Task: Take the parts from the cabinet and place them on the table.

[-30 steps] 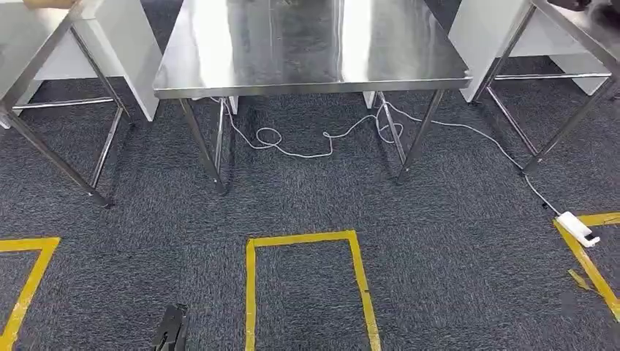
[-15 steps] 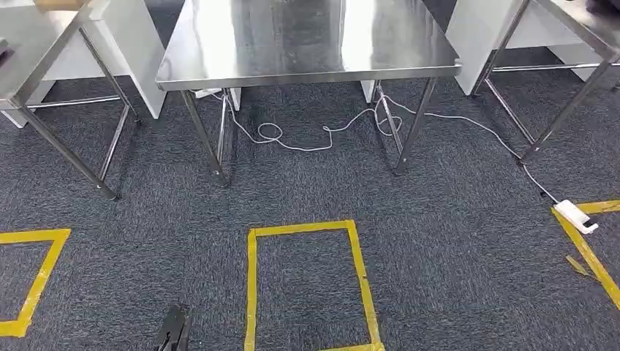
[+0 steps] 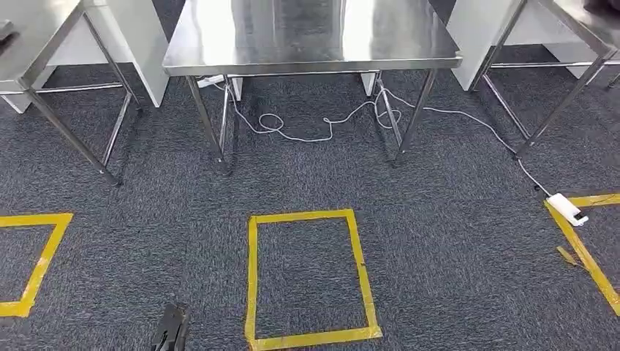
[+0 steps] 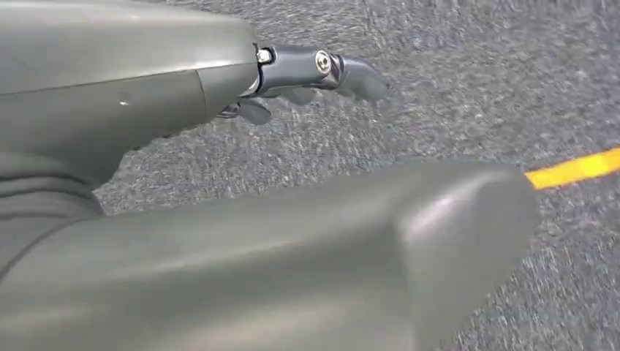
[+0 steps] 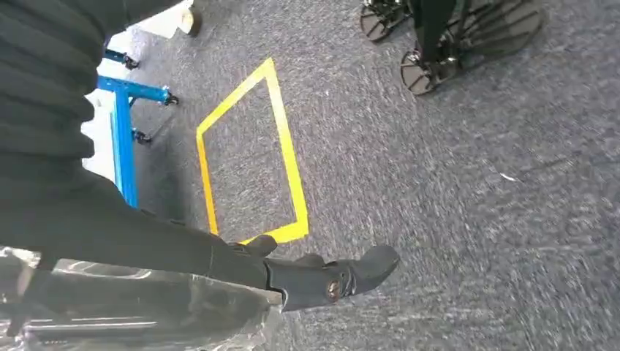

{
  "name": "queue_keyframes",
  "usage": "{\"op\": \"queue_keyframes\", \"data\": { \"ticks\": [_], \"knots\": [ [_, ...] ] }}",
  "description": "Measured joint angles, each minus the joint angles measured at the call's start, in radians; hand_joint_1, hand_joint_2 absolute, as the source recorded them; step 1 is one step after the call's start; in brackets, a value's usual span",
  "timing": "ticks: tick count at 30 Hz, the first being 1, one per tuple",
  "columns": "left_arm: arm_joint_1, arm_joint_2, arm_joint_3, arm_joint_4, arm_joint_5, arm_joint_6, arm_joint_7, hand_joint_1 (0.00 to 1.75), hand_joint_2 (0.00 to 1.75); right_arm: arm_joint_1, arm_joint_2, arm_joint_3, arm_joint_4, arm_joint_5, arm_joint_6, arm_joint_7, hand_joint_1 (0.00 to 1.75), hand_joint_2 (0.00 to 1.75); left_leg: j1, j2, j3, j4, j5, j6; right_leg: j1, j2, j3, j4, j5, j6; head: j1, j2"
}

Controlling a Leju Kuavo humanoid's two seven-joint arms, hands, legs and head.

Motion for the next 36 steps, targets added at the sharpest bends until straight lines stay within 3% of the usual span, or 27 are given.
{"op": "queue_keyframes", "data": {
  "ticks": [1,3,4,5,6,7,8,9,10,13,14,15,16,18,19,20,21,23,24,25,27,29,31,33,34,35,36],
  "knots": [
    [0.001,0.0,0.0,0.0,0.0,0.0,-0.001,0.0,0.0,0.0,0.002,0.0,0.0,0.0,0.0,0.002,0.0,1.75,0.0,0.001,-0.011,0.0,0.008,0.005,-0.003,0.001,-0.025,0.065,-0.049,-0.01,0.01,0.0],
    [0.004,-0.002,0.0,0.0,0.0,0.001,-0.002,0.0,0.0,0.0,0.0,0.0,0.0,0.0,-0.002,0.002,0.0,1.75,-0.004,0.004,-0.033,0.002,0.023,0.005,-0.006,0.001,-0.082,0.235,-0.132,-0.013,0.009,0.0],
    [0.004,-0.002,0.001,0.0,0.0,0.002,-0.002,0.0,0.0,0.001,-0.001,0.0,0.0,0.0,-0.003,0.002,0.0,1.75,-0.005,0.006,-0.043,0.002,0.031,0.004,-0.007,0.001,-0.092,0.288,-0.144,-0.004,0.014,0.0],
    [0.005,-0.002,0.001,0.0,0.0,0.002,-0.002,0.0,0.0,0.002,-0.002,0.0,0.0,0.0,-0.004,0.002,0.0,1.75,-0.005,0.008,-0.052,0.002,0.038,0.002,-0.009,0.001,-0.08,0.287,-0.134,0.006,0.013,0.0],
    [0.005,-0.002,0.001,0.001,0.0,0.003,-0.002,0.0,0.0,0.002,-0.002,0.0,0.0,0.0,-0.005,0.002,0.0,1.75,-0.005,0.008,-0.058,0.003,0.044,-0.001,-0.01,0.001,-0.042,0.242,-0.109,0.018,0.014,0.0],
    [0.005,-0.002,0.001,0.001,0.0,0.003,-0.002,0.0,0.0,0.002,-0.003,0.0,0.0,0.0,-0.005,0.002,0.0,1.75,-0.004,0.008,-0.064,0.003,0.05,-0.005,-0.012,0.0,0.018,0.15,-0.075,0.03,0.014,0.0],
    [0.005,-0.002,0.001,0.001,0.001,0.003,-0.002,0.0,0.0,0.001,-0.004,0.0,0.0,0.0,-0.005,0.002,0.0,1.75,-0.004,0.008,-0.068,0.005,0.054,-0.009,-0.017,0.0,0.088,0.038,-0.049,0.036,0.014,0.0],
    [0.005,-0.002,0.002,0.0,0.002,0.004,-0.002,0.0,0.0,0.0,-0.003,0.001,0.0,0.0,-0.005,0.002,0.0,1.75,-0.007,0.008,-0.073,0.009,0.057,-0.015,-0.023,0.0,0.142,-0.055,-0.051,0.034,0.015,0.0],
    [0.004,-0.001,0.002,0.001,0.002,0.006,-0.002,0.0,0.0,-0.001,-0.004,0.002,0.0,0.0,-0.005,0.002,0.0,1.75,-0.011,0.007,-0.082,0.013,0.063,-0.02,-0.012,0.008,0.161,-0.075,-0.05,0.025,0.014,0.0],
    [0.006,-0.001,0.002,0.001,0.002,0.006,-0.003,0.0,0.0,0.002,-0.003,0.003,0.001,0.0,-0.005,0.002,0.0,1.75,-0.013,0.007,-0.088,0.019,0.075,-0.033,-0.01,0.007,0.128,-0.065,-0.044,0.017,0.01,0.0],
    [0.006,-0.001,0.002,0.001,0.002,0.007,-0.003,0.0,0.0,0.003,-0.001,0.003,0.001,0.0,-0.005,0.002,0.0,1.75,-0.011,0.004,-0.095,0.026,0.07,-0.037,-0.033,0.006,0.123,-0.069,-0.037,0.002,0.008,0.0],
    [0.006,-0.001,0.002,0.001,0.002,0.007,-0.003,0.0,0.0,0.001,0.0,0.004,0.001,0.0,-0.005,0.002,0.0,1.75,-0.008,-0.001,-0.11,0.053,0.031,-0.043,-0.028,0.004,0.123,-0.067,-0.03,-0.011,0.008,0.0],
    [0.006,-0.001,0.002,0.001,0.002,0.007,-0.003,0.0,0.0,0.0,-0.002,0.004,0.001,0.0,-0.005,0.002,0.0,1.75,-0.004,-0.003,-0.134,0.119,-0.03,-0.049,-0.026,0.002,0.115,-0.066,-0.021,-0.029,0.001,0.0],
    [0.007,-0.001,0.002,0.001,0.002,0.008,-0.003,0.0,0.0,0.002,-0.002,0.005,0.001,0.0,-0.006,0.002,0.0,1.75,0.0,-0.003,-0.185,0.275,-0.118,-0.057,-0.019,0.0,0.098,-0.064,-0.01,-0.038,0.001,0.0],
    [0.008,-0.001,0.002,0.001,0.002,0.008,-0.003,0.0,0.0,0.002,-0.002,0.005,0.001,0.0,-0.006,0.002,0.0,1.75,0.002,-0.003,-0.203,0.339,-0.139,-0.059,-0.016,-0.001,0.089,-0.061,-0.006,-0.038,0.001,0.0],
    [0.009,-0.001,0.002,0.001,0.002,0.008,-0.003,0.0,0.0,0.003,-0.002,0.005,0.001,0.0,-0.006,0.002,0.0,1.75,0.003,-0.003,-0.198,0.352,-0.132,-0.059,-0.014,-0.001,0.079,-0.059,-0.001,-0.038,0.001,0.0],
    [0.009,-0.001,0.002,0.001,0.002,0.008,-0.003,0.0,0.0,0.003,-0.002,0.005,0.001,0.0,-0.006,0.002,0.0,1.75,0.003,-0.003,-0.17,0.315,-0.106,-0.057,-0.014,0.0,0.072,-0.055,0.003,-0.037,0.0,0.0],
    [0.008,-0.001,0.002,0.001,0.002,0.008,-0.003,0.0,0.0,0.003,-0.002,0.005,0.001,0.0,-0.006,0.002,0.0,1.75,0.003,-0.004,-0.052,0.125,-0.02,-0.046,-0.012,0.002,0.065,-0.047,0.005,-0.034,0.0,0.0],
    [0.007,0.0,0.002,0.001,0.002,0.008,-0.003,0.0,0.0,0.003,-0.001,0.006,0.002,0.0,-0.006,0.002,0.0,1.75,0.002,-0.008,-0.006,0.042,-0.014,-0.035,-0.012,0.002,0.063,-0.045,0.006,-0.033,0.0,0.0],
    [0.007,0.0,0.002,0.001,0.002,0.008,-0.004,0.0,0.0,0.002,0.001,0.007,0.002,0.0,-0.006,0.002,0.0,1.75,-0.002,-0.007,0.009,0.019,-0.02,-0.032,-0.005,0.002,0.058,-0.042,0.011,-0.024,0.002,0.0],
    [0.009,0.0,0.002,0.001,0.002,0.009,-0.004,0.0,0.0,0.001,0.002,0.008,0.002,0.001,-0.006,0.002,0.0,1.75,-0.008,-0.008,0.004,0.019,-0.018,-0.029,-0.01,0.001,0.054,-0.043,0.02,-0.011,0.0,0.0],
    [0.008,0.0,0.002,0.001,0.002,0.01,-0.004,0.0,0.0,0.002,0.003,0.008,0.002,0.005,-0.007,0.002,0.0,1.75,-0.005,-0.006,0.002,0.001,0.003,-0.011,-0.005,0.001,0.049,-0.047,0.025,0.005,0.001,0.0],
    [0.005,-0.001,0.003,0.001,0.003,0.011,-0.005,0.0,0.0,0.001,0.002,0.008,0.002,0.007,-0.007,0.003,0.0,1.75,0.0,0.001,-0.014,-0.003,0.02,-0.003,-0.007,0.002,0.014,0.02,-0.032,-0.004,0.005,0.0],
    [0.007,-0.002,0.004,0.001,0.003,0.011,-0.006,0.0,0.0,0.001,0.001,0.01,0.002,0.009,-0.008,0.003,0.0,1.75,-0.001,0.004,-0.035,-0.002,0.033,-0.003,-0.012,0.002,-0.056,0.188,-0.116,-0.01,0.007,0.0],
    [0.007,-0.002,0.004,0.001,0.003,0.011,-0.006,0.0,0.0,0.002,0.0,0.01,0.002,0.009,-0.008,0.004,0.0,1.75,-0.001,0.005,-0.044,-0.002,0.04,-0.004,-0.013,0.002,-0.082,0.262,-0.143,-0.006,0.008,0.0],
    [0.008,-0.002,0.004,0.001,0.003,0.011,-0.008,0.0,0.0,0.003,-0.002,0.01,0.002,0.008,-0.008,0.005,0.0,1.75,0.0,0.006,-0.052,-0.001,0.047,-0.006,-0.015,0.002,-0.086,0.291,-0.148,0.005,0.01,0.0],
    [0.008,-0.002,0.004,0.001,0.003,0.011,-0.008,0.0,0.0,0.004,-0.004,0.01,0.002,0.006,-0.008,0.006,0.0,1.75,0.001,0.006,-0.057,-0.001,0.052,-0.01,-0.019,0.002,-0.057,0.258,-0.133,0.016,0.01,0.0]
  ]
}}
